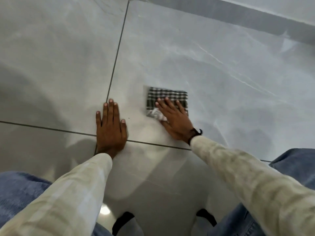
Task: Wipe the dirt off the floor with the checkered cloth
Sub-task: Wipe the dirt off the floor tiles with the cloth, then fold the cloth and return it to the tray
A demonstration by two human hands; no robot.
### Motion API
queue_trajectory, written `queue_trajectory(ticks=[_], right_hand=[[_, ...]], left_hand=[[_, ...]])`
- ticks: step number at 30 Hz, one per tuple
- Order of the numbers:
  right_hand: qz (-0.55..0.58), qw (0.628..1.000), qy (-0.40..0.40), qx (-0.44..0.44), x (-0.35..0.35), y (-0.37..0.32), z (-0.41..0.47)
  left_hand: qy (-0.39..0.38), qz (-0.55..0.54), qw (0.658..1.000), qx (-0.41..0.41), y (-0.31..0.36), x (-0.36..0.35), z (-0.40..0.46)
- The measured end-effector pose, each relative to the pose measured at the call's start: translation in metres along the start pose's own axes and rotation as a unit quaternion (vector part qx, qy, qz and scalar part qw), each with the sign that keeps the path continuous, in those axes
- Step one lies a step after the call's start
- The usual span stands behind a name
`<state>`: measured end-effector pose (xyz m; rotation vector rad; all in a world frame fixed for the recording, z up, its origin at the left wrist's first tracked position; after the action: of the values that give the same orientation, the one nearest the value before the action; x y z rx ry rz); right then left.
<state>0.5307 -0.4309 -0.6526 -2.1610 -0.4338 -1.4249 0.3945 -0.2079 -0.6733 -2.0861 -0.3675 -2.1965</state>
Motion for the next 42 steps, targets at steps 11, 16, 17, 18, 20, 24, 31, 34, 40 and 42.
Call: queue_trajectory(ticks=[11, 16, 17, 18, 20, 24, 31, 34, 40, 42], right_hand=[[-0.012, 0.998, 0.027, -0.049, 0.006, -0.019, 0.061], [-0.061, 0.993, 0.005, 0.099, -0.01, -0.026, 0.011], [-0.051, 0.994, 0.007, 0.098, -0.007, -0.011, 0.002], [-0.029, 0.997, 0.012, 0.07, -0.002, 0.007, -0.007], [0.022, 0.999, 0.025, -0.041, 0.008, 0.042, -0.025], [0.088, 0.97, 0.029, -0.224, -0.005, 0.01, -0.044], [0.545, 0.742, -0.118, -0.373, 0.058, -0.07, -0.036], [0.705, 0.57, -0.214, -0.363, 0.116, -0.094, -0.05], [0.693, 0.591, -0.259, -0.321, 0.288, -0.143, -0.102], [0.643, 0.662, -0.186, -0.336, 0.347, -0.154, -0.121]], left_hand=[[-0.014, -0.01, 1.0, -0.001, -0.001, -0.002, -0.001], [-0.02, -0.014, 1.0, -0.006, 0.0, 0.0, -0.002], [-0.021, -0.013, 1.0, -0.006, 0.0, 0.0, -0.002], [-0.023, -0.012, 1.0, -0.007, 0.0, -0.001, -0.002], [-0.031, -0.018, 0.999, -0.011, -0.001, -0.004, -0.002], [-0.049, -0.025, 0.998, 0.0, -0.007, -0.011, 0.0], [-0.244, -0.226, 0.937, 0.104, 0.006, 0.06, 0.025], [-0.217, -0.557, 0.743, 0.302, 0.04, 0.131, 0.028], [-0.101, -0.74, 0.521, 0.413, 0.073, 0.31, 0.015], [-0.044, -0.686, 0.578, 0.439, 0.069, 0.376, 0.007]])
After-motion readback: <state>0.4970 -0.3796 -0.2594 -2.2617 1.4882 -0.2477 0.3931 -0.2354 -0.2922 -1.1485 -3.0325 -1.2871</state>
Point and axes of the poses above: each hand's wrist, its own z-axis towards the middle knuckle, its own x-axis out of the back of the hand, y = z × x, the point moved 3 cm from there along z, towards the middle knuckle, and after that the axes turned 10 degrees about -x, right-handed, at the moved point
